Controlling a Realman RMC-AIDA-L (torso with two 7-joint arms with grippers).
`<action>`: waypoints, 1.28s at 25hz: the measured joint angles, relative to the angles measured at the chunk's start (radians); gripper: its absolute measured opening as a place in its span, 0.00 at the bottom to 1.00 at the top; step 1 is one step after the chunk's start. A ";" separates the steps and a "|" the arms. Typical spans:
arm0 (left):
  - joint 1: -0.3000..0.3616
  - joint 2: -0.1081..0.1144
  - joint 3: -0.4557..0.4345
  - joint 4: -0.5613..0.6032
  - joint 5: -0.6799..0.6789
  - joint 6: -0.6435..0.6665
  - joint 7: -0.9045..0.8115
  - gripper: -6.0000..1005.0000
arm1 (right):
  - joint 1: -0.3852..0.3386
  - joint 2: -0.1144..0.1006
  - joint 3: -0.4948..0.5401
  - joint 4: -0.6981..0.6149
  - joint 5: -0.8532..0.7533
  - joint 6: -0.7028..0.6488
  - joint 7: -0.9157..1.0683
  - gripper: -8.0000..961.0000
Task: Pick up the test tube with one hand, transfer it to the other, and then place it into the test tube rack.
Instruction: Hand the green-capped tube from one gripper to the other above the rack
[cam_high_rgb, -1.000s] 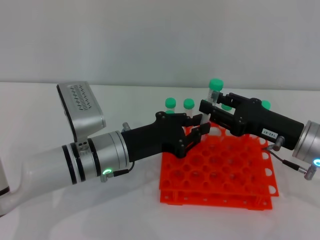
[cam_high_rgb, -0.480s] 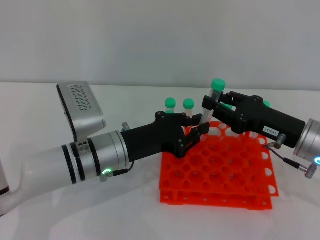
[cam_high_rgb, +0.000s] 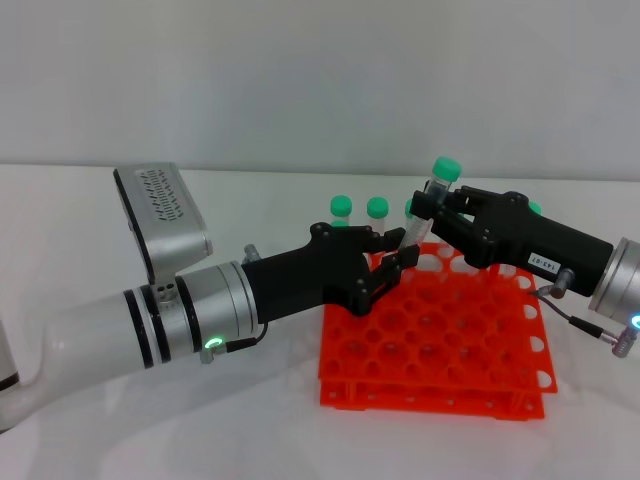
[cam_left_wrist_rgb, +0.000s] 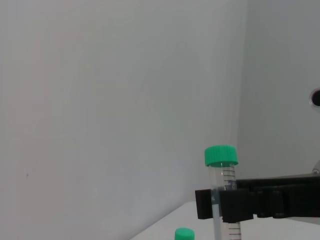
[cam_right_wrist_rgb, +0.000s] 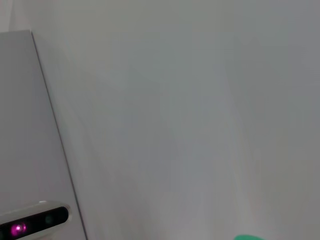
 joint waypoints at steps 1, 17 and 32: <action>0.000 0.000 0.000 0.000 0.000 0.000 0.000 0.20 | 0.000 0.000 0.000 0.000 0.000 0.000 0.000 0.23; 0.000 -0.003 0.000 -0.003 -0.023 0.001 0.026 0.25 | -0.002 0.002 0.002 -0.020 0.003 -0.001 -0.014 0.23; -0.005 -0.002 0.000 -0.030 -0.055 -0.001 0.055 0.41 | 0.005 0.006 0.002 -0.023 0.004 0.001 -0.025 0.22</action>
